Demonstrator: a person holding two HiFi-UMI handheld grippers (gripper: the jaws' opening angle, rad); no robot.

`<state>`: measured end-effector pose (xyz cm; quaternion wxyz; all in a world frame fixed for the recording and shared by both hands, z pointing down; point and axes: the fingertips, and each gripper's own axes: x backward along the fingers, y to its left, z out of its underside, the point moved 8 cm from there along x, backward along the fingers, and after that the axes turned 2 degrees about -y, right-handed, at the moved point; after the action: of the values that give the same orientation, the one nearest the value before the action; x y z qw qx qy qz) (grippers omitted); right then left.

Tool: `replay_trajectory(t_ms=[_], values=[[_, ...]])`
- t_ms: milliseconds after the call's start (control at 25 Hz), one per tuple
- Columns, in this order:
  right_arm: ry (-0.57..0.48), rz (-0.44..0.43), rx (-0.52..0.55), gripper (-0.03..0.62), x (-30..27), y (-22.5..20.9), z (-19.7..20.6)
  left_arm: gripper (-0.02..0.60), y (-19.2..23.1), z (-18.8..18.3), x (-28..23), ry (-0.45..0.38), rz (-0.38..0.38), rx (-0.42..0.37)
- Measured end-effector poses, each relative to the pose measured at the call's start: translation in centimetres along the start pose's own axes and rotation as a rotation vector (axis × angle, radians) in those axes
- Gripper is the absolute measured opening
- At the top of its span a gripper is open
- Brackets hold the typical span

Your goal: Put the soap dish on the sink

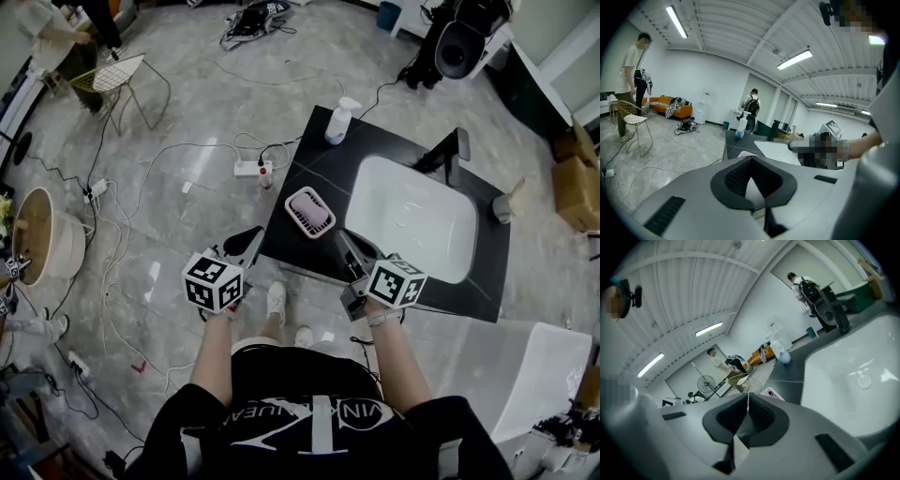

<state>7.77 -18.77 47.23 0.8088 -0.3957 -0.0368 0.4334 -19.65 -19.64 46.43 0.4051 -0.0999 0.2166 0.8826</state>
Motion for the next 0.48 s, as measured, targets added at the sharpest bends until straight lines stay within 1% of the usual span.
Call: replay_trajectory(t_ms=[160,240,480], values=[[-0.014,0.022,0.162,0.029,0.8,0.9,-0.8,0.014,-0.2,-0.9,1.0,-0.042,-0.018,-0.022],[-0.034,0.03,0.225,0.028,1.4,1.4,-1.3,0.014,-0.3,-1.3,1.6,-0.066,-0.026,-0.027],[-0.092,0.054,0.337,0.028,3.2,1.8,-2.5,0.014,-1.0,-2.6,2.7,-0.138,-0.058,-0.073]])
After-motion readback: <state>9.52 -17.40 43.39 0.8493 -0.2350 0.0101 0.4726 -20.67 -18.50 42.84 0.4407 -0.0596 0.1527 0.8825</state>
